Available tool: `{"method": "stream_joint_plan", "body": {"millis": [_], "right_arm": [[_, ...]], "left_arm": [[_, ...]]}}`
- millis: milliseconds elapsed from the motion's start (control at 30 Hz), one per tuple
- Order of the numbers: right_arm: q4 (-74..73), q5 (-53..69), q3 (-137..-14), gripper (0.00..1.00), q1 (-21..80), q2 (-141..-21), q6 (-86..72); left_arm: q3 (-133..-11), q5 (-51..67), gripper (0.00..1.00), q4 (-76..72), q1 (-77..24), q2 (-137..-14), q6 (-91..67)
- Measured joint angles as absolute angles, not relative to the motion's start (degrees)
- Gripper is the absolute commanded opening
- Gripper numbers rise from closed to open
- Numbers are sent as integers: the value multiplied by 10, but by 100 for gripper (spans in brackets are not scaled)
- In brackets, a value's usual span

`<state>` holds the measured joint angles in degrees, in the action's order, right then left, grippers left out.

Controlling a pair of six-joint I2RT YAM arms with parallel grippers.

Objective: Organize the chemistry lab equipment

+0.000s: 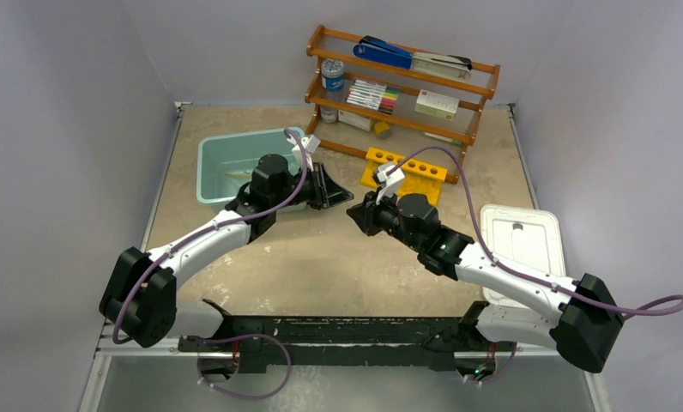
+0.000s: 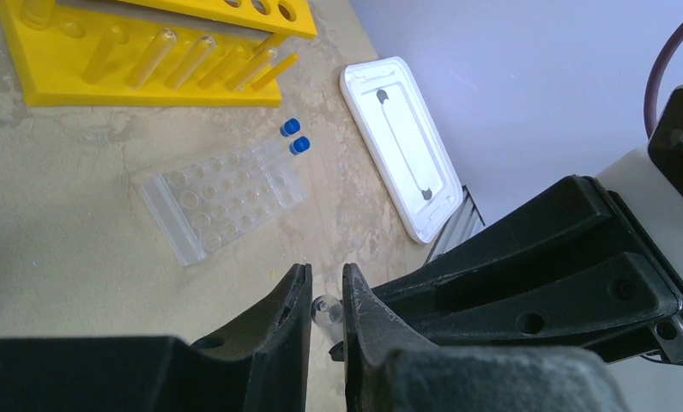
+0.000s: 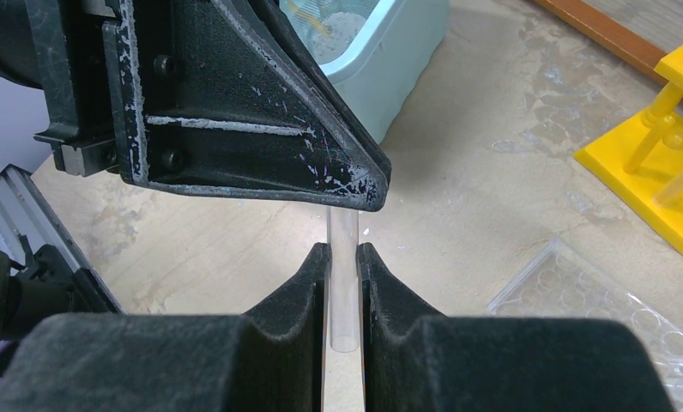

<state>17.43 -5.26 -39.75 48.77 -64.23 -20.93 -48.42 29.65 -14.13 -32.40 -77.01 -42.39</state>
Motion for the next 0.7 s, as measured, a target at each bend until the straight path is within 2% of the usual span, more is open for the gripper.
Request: {"method": "stream_joint_plan", "body": {"millis": [67,133,267,333,700], "right_arm": [[170,-54,-400,16,488,-642,-209],[170,-55,-401,18,489,-642,-209],[166,-66,-403,42,489,-642,-208],[163,-76,-403,47,489,-642,-210],[61,-217,-433,50,482,-557,-171]], "left_arm": [[-484,297,0,-142,-324,-770,-424],[-484,297,0,-142,-324,-768,-424],[-484,297,0,-145,-324,-768,-423],[-484,296,0,-145,-324,-767,-423],[-481,218,0,-145,-327,-766,-421]]}}
